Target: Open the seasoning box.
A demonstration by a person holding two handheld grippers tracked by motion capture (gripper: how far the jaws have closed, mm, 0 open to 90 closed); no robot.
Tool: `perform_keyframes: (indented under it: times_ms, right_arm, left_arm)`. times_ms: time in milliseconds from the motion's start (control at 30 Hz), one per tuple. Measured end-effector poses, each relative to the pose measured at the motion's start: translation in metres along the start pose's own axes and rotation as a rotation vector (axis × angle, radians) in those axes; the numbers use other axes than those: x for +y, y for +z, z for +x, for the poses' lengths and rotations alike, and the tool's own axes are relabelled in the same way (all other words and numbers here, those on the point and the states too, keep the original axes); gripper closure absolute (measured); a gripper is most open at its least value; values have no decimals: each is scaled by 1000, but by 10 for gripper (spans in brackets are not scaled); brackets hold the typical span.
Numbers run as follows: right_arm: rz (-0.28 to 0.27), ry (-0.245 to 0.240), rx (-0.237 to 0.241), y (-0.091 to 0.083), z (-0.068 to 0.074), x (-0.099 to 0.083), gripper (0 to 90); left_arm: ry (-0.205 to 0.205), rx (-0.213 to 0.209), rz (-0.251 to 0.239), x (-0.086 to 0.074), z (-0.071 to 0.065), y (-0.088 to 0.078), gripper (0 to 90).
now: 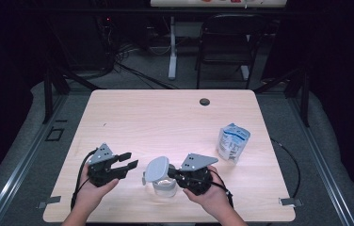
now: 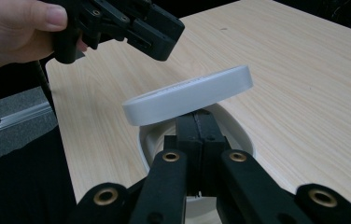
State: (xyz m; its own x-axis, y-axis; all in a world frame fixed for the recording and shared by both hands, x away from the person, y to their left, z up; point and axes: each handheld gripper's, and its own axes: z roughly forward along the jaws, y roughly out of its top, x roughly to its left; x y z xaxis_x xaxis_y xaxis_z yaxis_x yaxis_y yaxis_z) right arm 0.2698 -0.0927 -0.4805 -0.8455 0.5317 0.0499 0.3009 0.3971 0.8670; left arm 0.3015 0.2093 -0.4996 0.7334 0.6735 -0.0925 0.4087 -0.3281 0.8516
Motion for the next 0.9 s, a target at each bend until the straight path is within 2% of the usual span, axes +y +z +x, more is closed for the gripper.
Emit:
perform_keyframes:
  times_ms: [300,467,500,900]
  right_arm:
    - [-3,-32,11,4,6,15,900]
    - [-9,-49,16,8,10,23,900]
    - [-10,-52,17,8,10,25,900]
    - [-25,-70,34,15,17,35,900]
  left_arm:
    - [3,1,-21,-1,3,-2,566]
    - [8,4,-11,-1,3,-2,551]
    - [6,4,-23,-1,3,-2,548]
    - [4,17,-5,-2,6,-2,515]
